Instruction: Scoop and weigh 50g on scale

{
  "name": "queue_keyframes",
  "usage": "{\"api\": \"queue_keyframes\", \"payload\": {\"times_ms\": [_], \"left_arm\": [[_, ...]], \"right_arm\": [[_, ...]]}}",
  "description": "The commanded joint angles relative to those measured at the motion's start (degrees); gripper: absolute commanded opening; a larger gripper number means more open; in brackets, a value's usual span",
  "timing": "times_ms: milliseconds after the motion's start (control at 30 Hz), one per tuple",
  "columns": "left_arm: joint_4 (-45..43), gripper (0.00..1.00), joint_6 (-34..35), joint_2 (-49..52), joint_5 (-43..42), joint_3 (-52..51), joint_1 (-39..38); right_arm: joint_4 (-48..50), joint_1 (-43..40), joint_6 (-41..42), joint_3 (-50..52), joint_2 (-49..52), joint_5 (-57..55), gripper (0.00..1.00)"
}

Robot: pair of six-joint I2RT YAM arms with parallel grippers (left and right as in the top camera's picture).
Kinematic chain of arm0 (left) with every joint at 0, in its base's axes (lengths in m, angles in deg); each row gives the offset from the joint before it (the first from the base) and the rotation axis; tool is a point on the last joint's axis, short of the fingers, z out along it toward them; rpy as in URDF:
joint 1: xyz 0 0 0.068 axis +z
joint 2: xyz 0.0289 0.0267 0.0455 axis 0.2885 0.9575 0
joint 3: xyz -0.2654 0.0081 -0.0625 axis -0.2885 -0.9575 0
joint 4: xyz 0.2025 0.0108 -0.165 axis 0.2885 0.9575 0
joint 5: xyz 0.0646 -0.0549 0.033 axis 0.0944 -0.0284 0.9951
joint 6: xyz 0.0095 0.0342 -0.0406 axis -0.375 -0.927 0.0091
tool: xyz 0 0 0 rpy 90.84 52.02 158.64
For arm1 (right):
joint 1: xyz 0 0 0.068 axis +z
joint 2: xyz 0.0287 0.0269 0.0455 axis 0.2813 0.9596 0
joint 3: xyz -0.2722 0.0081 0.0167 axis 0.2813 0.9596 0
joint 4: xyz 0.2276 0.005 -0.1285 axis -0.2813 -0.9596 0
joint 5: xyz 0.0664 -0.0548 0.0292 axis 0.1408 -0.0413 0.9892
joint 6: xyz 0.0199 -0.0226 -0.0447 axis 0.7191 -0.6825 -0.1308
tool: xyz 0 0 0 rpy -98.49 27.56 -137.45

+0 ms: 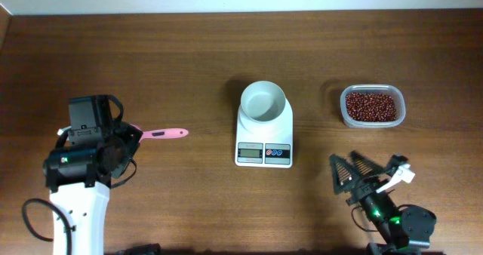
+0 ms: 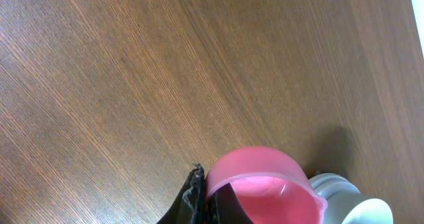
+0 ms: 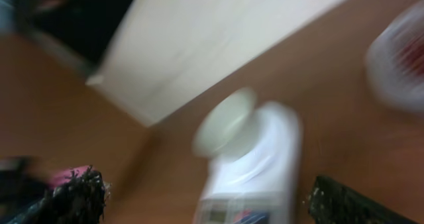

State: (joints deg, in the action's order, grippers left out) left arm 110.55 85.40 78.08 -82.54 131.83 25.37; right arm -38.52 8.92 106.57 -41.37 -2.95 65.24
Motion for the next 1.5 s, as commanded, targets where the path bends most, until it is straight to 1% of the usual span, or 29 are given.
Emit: {"api": "queue_keyframes", "payload": {"times_ms": [0, 33, 67, 100, 133, 167, 200, 267, 333, 367, 400, 467, 500, 533, 600, 667, 700, 767, 800, 900, 933, 967, 1000, 1067, 1133, 1200, 1300, 1400, 1467], "left_arm": [[0.2, 0.0, -0.9, 0.1, 0.2, 0.4, 0.2], [0.2, 0.0, -0.9, 0.1, 0.2, 0.4, 0.2], [0.2, 0.0, -0.9, 0.1, 0.2, 0.4, 0.2], [0.3, 0.0, -0.9, 0.1, 0.2, 0.4, 0.2], [0.3, 0.0, -0.9, 0.1, 0.2, 0.4, 0.2], [0.3, 0.0, -0.9, 0.1, 0.2, 0.4, 0.2], [0.2, 0.0, -0.9, 0.1, 0.2, 0.4, 0.2], [0.2, 0.0, -0.9, 0.4, 0.2, 0.4, 0.2], [0.2, 0.0, -0.9, 0.7, 0.2, 0.4, 0.2], [0.2, 0.0, -0.9, 0.7, 0.2, 0.4, 0.2], [0.2, 0.0, -0.9, 0.7, 0.2, 0.4, 0.2], [0.3, 0.0, -0.9, 0.7, 0.2, 0.4, 0.2], [0.3, 0.0, -0.9, 0.7, -0.2, 0.4, 0.2], [0.3, 0.0, -0.9, 0.7, -2.9, 0.4, 0.2], [0.3, 0.0, -0.9, 0.7, -10.4, 0.3, 0.2], [0.5, 0.0, -0.9, 1.1, -18.9, 0.3, 0.1], [1.0, 0.0, -1.4, 1.7, -23.1, 0.3, -0.3], [1.1, 0.0, -4.1, 2.6, -27.2, 0.3, -1.3], [1.3, 0.0, -4.4, 3.4, -27.9, 0.3, -2.3], [1.2, 0.0, -4.3, 5.6, -27.9, 0.3, -5.2], [1.1, 0.0, -4.3, 6.2, -27.9, 0.3, -5.9], [1.1, 0.0, -4.3, 7.2, -27.8, 0.3, -6.9], [1.1, 0.0, -4.3, 8.3, -27.9, 0.3, -8.1], [1.1, 0.0, -4.3, 9.2, -27.9, 0.3, -9.3], [1.3, 0.0, -4.3, 9.6, -27.6, 0.3, -10.6], [1.3, 0.0, -4.3, 9.6, -26.6, 0.3, -11.4], [1.2, 0.0, -4.3, 9.6, -26.6, 0.3, -12.0], [1.2, 0.0, -2.5, 9.6, -26.3, 0.3, -13.7], [1.1, 0.0, -2.5, 9.6, -26.4, 0.3, -15.0]], "right_arm": [[1.8, 0.3, 17.5, 0.3, -0.3, 12.6, 0.99], [4.9, 0.3, 20.3, 0.3, -0.3, 8.3, 0.99], [9.0, 0.3, 21.5, 0.3, -0.3, 4.0, 0.99], [12.9, 0.3, 21.5, 0.3, -0.3, 1.8, 1.0], [18.2, 0.3, 21.5, -0.1, -0.3, -1.2, 0.98], [18.4, 0.3, 21.3, -1.4, -0.3, -4.3, 0.98], [16.5, 0.3, 18.6, -3.4, 0.3, -6.9, 0.98], [11.1, 0.3, 11.6, -7.8, 2.7, -7.3, 0.98], [1.6, 0.3, 1.7, -16.2, 9.2, -7.4, 0.98], [-4.4, 0.3, -1.8, -21.4, 13.5, -8.1, 0.95], [-13.3, 0.3, -2.4, -27.7, 19.1, -10.8, 0.91], [-22.6, 0.3, -2.4, -34.1, 25.7, -12.1, 0.86], [-25.3, 0.3, -2.9, -36.4, 28.8, -10.3, 0.86], [-25.0, 0.3, -5.6, -37.9, 33.2, -1.9, 0.87], [-23.0, 0.3, -6.1, -37.9, 39.5, 12.7, 0.88], [-23.0, 0.3, -6.6, -37.9, 45.4, 21.4, 0.88], [-23.0, 0.3, -9.2, -37.9, 49.6, 26.4, 0.88], [-22.9, 0.4, -13.6, -37.9, 54.4, 32.2, 0.88], [-23.0, 1.1, -14.2, -37.9, 56.8, 33.2, 0.88], [-20.9, 7.1, -14.8, -37.9, 61.6, 33.0, 0.88], [-19.2, 9.1, -14.8, -37.9, 62.3, 33.0, 0.88], [-14.9, 13.8, -13.9, -37.9, 63.6, 31.1, 0.87], [-11.8, 18.0, -9.8, -37.9, 64.2, 26.1, 0.87], [-7.0, 22.9, -3.6, -37.9, 64.6, 19.9, 0.87], [-0.5, 26.9, -0.8, -37.9, 64.6, 17.7, 0.87], [5.1, 30.5, -0.3, -37.9, 64.7, 15.1, 0.87], [5.9, 35.1, 4.6, -37.9, 64.7, 6.9, 0.87], [8.5, 40.7, 4.8, -37.9, 64.7, 1.0, 0.87], [9.0, 43.8, 5.6, -37.9, 64.7, -3.3, 0.87]]}}
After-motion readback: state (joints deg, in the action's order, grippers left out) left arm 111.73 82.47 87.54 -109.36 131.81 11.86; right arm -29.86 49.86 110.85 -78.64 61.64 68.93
